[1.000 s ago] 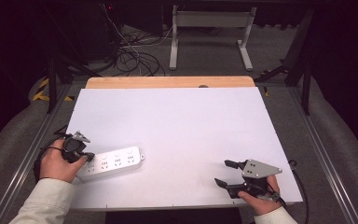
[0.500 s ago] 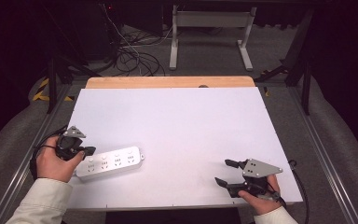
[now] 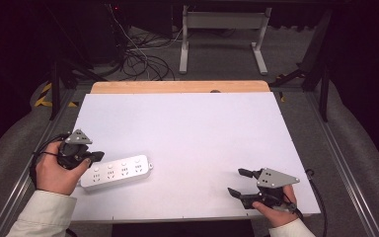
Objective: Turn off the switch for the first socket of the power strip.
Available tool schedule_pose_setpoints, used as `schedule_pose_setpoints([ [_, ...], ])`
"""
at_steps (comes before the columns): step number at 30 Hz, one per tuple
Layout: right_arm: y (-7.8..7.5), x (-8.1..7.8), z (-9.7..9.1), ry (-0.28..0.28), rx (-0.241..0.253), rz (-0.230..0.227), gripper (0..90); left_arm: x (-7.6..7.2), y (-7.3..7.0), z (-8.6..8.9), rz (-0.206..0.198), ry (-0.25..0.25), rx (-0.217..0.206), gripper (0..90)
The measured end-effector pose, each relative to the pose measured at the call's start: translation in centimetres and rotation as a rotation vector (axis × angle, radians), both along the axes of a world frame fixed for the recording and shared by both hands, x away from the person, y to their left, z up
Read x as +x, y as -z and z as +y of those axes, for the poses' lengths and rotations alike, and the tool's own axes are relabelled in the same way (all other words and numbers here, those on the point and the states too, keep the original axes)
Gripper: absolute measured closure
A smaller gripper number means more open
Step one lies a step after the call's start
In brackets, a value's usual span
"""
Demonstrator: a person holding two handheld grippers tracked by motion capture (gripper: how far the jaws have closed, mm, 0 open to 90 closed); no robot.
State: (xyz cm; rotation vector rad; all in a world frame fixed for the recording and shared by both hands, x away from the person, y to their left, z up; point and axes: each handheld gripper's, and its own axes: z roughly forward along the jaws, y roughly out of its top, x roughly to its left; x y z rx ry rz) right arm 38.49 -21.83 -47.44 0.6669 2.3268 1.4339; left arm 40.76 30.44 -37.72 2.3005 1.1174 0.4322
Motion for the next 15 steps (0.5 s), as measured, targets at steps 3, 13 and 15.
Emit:
schedule_pose_setpoints([
  [3, 0.0, 0.0, 0.0, -0.001, 0.0, -0.001, 27.7, -0.1, 0.1, -0.1, 0.006, 0.004, -0.014, 90.0],
  [13, 0.0, -0.1, 0.0, 0.003, -0.001, -0.001, 27.7, -1.2, -0.6, -1.0, -0.085, 0.047, -0.129, 66.7],
  [15, 0.0, -0.1, -0.1, 0.002, -0.001, -0.002, 27.7, -1.6, -0.9, -1.5, -0.126, 0.049, -0.152, 62.5],
])
